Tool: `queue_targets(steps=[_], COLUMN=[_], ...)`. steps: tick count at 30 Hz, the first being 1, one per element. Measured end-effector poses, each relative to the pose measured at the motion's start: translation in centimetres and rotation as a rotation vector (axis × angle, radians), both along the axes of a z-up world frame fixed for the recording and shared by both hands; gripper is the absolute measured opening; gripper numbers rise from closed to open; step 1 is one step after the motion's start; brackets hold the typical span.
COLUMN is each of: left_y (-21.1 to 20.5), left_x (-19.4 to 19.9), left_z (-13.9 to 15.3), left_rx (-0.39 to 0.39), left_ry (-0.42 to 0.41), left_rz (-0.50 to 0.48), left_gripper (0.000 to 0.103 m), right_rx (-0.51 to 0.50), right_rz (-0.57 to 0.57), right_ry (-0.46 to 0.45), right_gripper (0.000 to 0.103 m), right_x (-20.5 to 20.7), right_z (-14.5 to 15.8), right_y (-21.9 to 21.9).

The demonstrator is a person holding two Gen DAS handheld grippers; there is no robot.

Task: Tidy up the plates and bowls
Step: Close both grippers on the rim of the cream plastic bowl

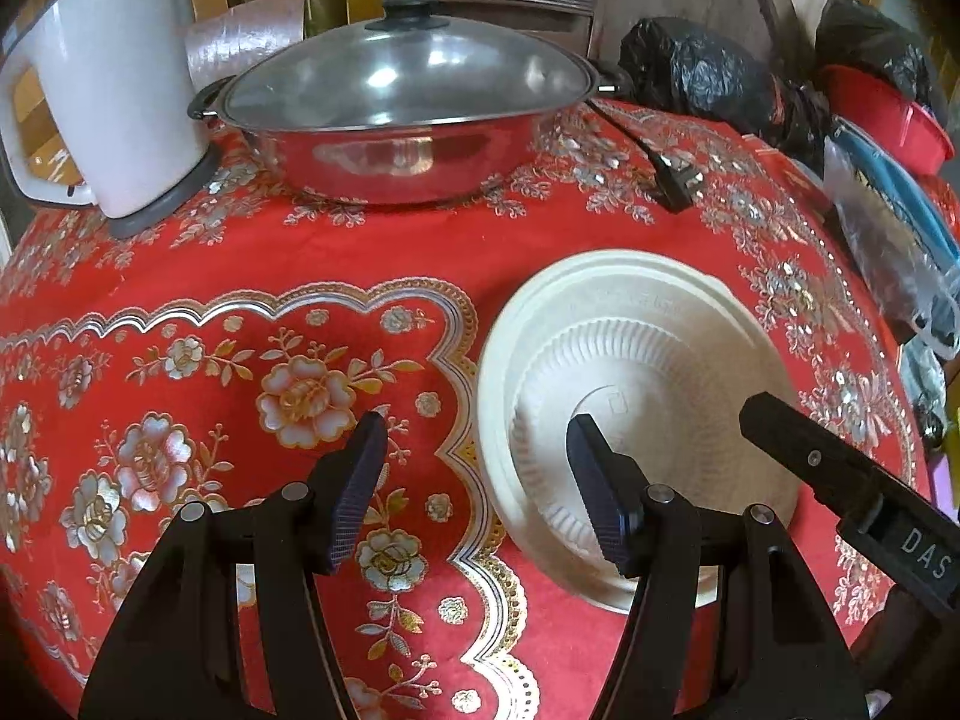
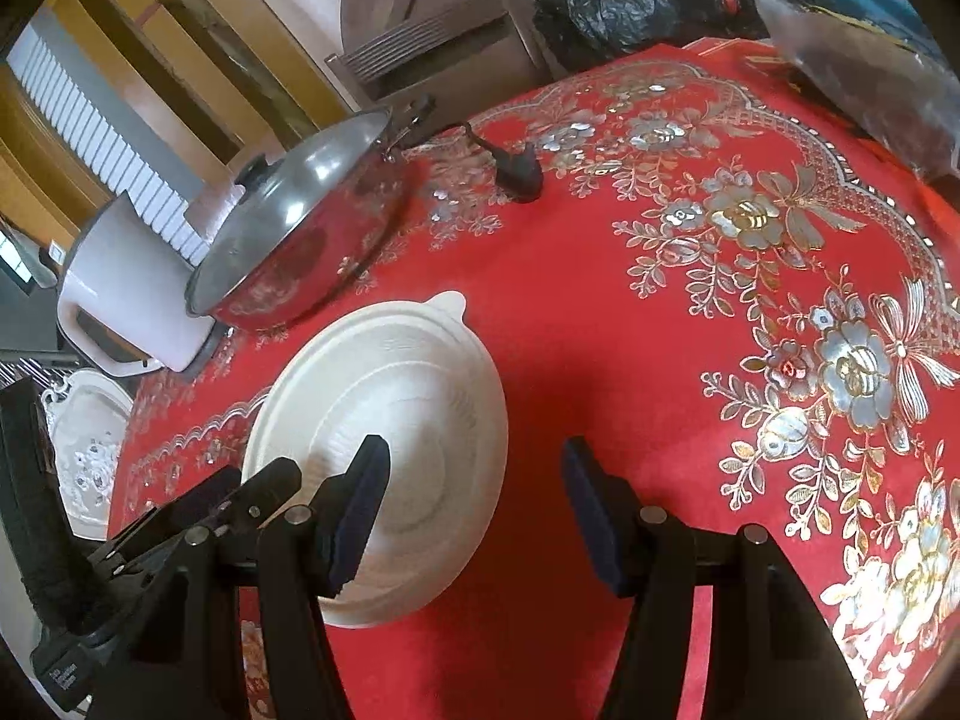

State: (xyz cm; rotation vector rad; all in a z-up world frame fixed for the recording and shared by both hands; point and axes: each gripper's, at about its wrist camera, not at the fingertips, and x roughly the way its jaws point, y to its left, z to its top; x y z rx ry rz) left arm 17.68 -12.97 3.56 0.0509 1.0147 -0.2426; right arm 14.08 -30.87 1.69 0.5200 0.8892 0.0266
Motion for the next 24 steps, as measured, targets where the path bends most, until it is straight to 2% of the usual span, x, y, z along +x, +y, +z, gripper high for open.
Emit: queue_targets(steps=[3, 8, 11, 15, 16, 18, 24], left_y=[-0.3, -0.6, -0.9, -0.9, -0.9, -1.1, -0.8], left_x=[0.1, 0.3, 0.2, 0.1, 0.1, 0.0, 0.0], left_z=[-0.3, -0.6, -0.8, -0.9, -0.9, -1.0, -1.2], left_rx=[0.010, 0.025, 0.049, 0.040, 0.038, 0.052, 0.067], left_ry=[0.005, 0.014, 0.014, 0.002, -0.001, -0.004, -0.005], left_rz=[-0.003, -0.007, -0.013, -0.023, -0.024, -0.033, -0.027], left_gripper=[0.063, 0.063, 0.063, 0.062, 0.060, 0.040, 0.030], right_rx=[-0.019, -0.048, -0.062, -0.097, -0.103, -0.112, -0.164], right_rz=[0.007, 0.013, 0.029, 0.042, 0.045, 0.054, 0.078], right_ry=[0.003, 0.022, 0.027, 0.021, 0.020, 0.012, 0.009], right_gripper=[0.059, 0.040, 0.034, 0.027, 0.025, 0.025, 0.025], right_x=[0.2, 0.8, 0.9, 0.9, 1.0, 0.9, 0.8], right_z=[0.0, -0.3, -0.4, -0.3, -0.3, -0.3, -0.3], right_y=[0.2, 0.4, 0.8, 1.5, 1.6, 1.8, 3.1])
